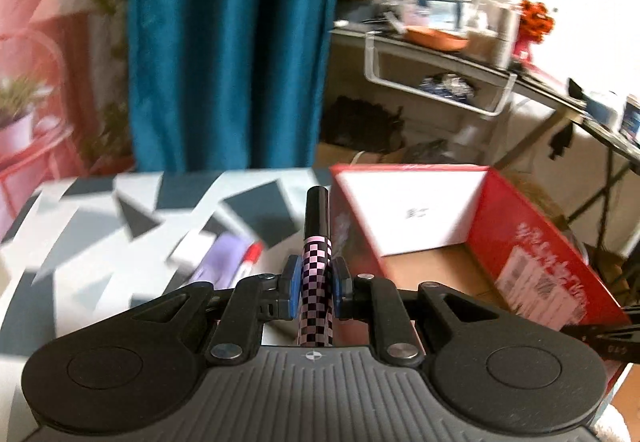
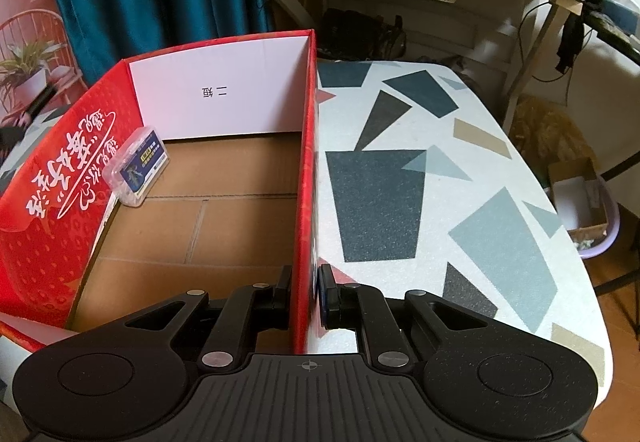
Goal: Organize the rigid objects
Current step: 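Carry the mascara into the red box and open the left gripper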
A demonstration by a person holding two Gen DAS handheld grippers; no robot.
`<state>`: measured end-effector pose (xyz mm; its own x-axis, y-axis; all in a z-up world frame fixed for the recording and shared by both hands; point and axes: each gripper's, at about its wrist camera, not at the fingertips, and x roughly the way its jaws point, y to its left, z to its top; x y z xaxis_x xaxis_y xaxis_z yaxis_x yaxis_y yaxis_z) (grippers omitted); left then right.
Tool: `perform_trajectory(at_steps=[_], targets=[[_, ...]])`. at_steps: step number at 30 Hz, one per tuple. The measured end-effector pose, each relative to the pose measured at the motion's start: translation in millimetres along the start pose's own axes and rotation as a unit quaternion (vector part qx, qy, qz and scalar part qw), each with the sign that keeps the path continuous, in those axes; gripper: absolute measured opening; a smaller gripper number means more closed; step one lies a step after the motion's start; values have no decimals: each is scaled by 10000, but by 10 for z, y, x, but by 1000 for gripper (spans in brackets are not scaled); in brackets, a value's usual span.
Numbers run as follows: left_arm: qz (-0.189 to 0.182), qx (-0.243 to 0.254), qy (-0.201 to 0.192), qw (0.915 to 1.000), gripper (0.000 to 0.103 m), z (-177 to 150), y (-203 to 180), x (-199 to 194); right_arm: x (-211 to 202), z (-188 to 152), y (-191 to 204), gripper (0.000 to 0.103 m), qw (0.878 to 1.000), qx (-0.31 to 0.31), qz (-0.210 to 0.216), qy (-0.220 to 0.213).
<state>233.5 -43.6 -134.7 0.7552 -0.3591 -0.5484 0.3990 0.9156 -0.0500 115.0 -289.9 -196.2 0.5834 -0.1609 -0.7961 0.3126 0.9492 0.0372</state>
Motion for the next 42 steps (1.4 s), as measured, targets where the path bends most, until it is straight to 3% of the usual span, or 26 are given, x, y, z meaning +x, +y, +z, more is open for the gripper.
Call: perform_trajectory(at_steps=[5, 12, 25, 32, 42], targets=[[-364, 348, -66, 9987, 17, 138, -273, 105, 5, 13, -5, 11, 10000, 8, 25, 23], [-550, 861, -47, 9948, 17, 201, -510, 347, 10, 13, -20, 11, 10000, 48, 69, 32], [-717, 1475, 598, 9847, 17, 73, -623, 807, 17, 23, -16, 12, 10000, 38, 66, 46], [-781, 1596, 773, 9810, 17, 84, -653, 862, 16, 30, -3, 11, 10000, 24, 35, 57], [-919, 1397, 808, 9826, 21, 127, -580, 791, 16, 17, -30, 12, 9999, 76, 72, 33]])
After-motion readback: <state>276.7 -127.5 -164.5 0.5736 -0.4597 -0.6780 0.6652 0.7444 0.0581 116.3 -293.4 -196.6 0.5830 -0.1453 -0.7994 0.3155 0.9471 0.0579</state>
